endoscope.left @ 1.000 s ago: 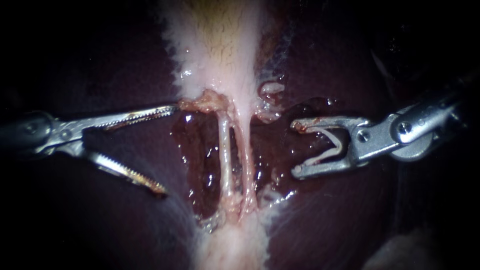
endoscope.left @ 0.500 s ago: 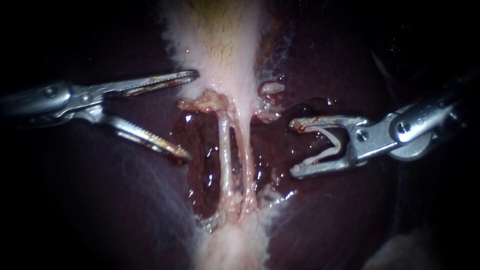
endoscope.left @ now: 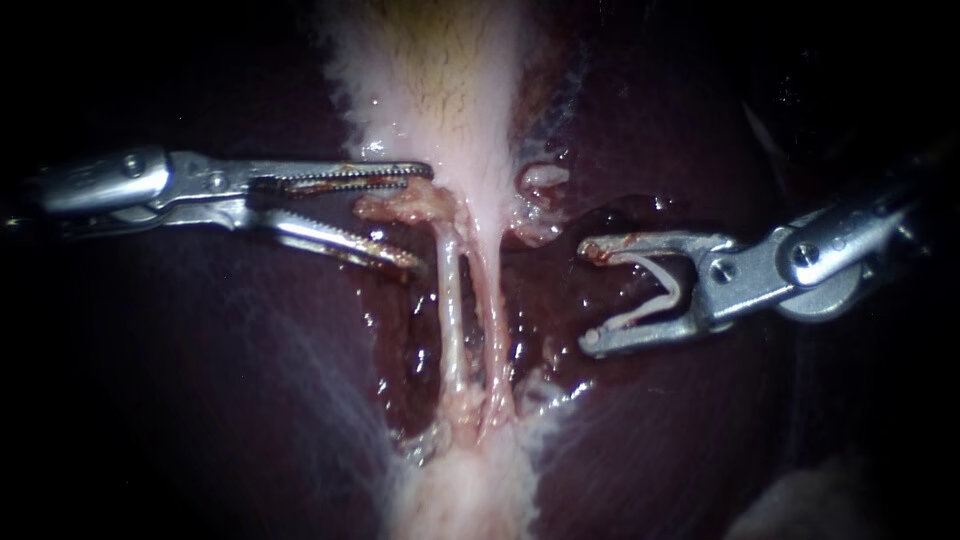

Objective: Grabbing gallbladder

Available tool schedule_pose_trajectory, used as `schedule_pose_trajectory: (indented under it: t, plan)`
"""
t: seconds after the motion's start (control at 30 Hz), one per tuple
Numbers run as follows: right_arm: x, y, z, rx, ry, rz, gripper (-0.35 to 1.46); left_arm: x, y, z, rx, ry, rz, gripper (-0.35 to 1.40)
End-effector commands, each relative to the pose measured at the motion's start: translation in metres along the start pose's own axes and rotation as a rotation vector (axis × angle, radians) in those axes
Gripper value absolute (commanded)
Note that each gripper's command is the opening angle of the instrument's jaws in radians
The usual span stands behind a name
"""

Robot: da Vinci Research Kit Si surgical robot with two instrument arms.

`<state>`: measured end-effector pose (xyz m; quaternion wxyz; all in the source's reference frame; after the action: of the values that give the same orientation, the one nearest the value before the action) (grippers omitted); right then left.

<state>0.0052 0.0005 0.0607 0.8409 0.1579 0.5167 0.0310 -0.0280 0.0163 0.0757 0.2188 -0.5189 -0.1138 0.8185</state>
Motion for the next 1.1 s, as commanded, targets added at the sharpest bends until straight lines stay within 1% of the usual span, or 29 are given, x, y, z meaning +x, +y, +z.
schedule_pose_trajectory:
  t: [0.03, 0.2, 0.23, 0.27, 0.3, 0.33, 0.37, 0.43, 0.53, 0.57, 0.73, 0.83, 1.0, 1.1]
  plan:
    - [0.0, 0.0, 0.0, 0.0, 0.0, 0.0, 0.5, 0.0001, -0.0001, -0.0002, -0.001, -0.006, 0.001, 0.34]
    - [0.0, 0.0, 0.0, 0.0, 0.0, 0.0, 0.5, -0.0002, -0.0005, -0.0006, 0.011, -0.016, -0.005, 0.09]
    - [0.0, 0.0, 0.0, 0.0, 0.0, 0.0, 0.5, -0.0002, -0.0005, -0.0008, 0.013, -0.016, -0.017, 0.0]
    - [0.0, 0.0, 0.0, 0.0, 0.0, 0.0, 0.5, -0.0001, -0.0006, -0.001, 0.016, -0.016, -0.018, -0.08]
    - [0.0, 0.0, 0.0, 0.0, 0.0, 0.0, 0.5, 0.0, -0.0006, -0.0011, 0.015, -0.016, -0.019, -0.2]
    - [0.0, 0.0, 0.0, 0.0, 0.0, 0.0, 0.5, 0.0002, -0.0005, -0.0014, 0.021, -0.016, -0.032, -0.32]
    - [0.0, 0.0, 0.0, 0.0, 0.0, 0.0, 0.5, 0.0003, -0.0005, -0.0015, 0.023, -0.019, -0.039, -0.35]
    - [0.0, 0.0, 0.0, 0.0, 0.0, 0.0, 0.5, 0.0006, -0.0005, -0.0018, 0.023, -0.019, -0.046, -0.35]
    - [0.0, 0.0, 0.0, 0.0, 0.0, 0.0, 0.5, 0.0008, -0.0006, -0.0022, 0.03, -0.028, -0.059, -0.35]
    - [0.0, 0.0, 0.0, 0.0, 0.0, 0.0, 0.5, 0.0008, -0.0006, -0.0024, 0.034, -0.037, -0.071, -0.35]
    - [0.0, 0.0, -0.0001, 0.0, 0.0, 0.0, 0.5, 0.0015, -0.0004, -0.0035, 0.031, -0.05, -0.094, -0.35]
    - [0.0, 0.0, -0.0001, 0.0, 0.0, 0.0, 0.5, 0.0027, 0.0001, -0.0046, 0.029, -0.049, -0.111, -0.35]
    - [0.0, 0.0, -0.0001, 0.0, 0.0, 0.0, 0.5, 0.0057, 0.0009, -0.0067, 0.02, -0.052, -0.126, -0.35]
    - [0.0, 0.0, -0.0001, 0.0, 0.0, 0.0, 0.5, 0.0072, 0.0016, -0.008, 0.019, -0.038, -0.134, -0.35]
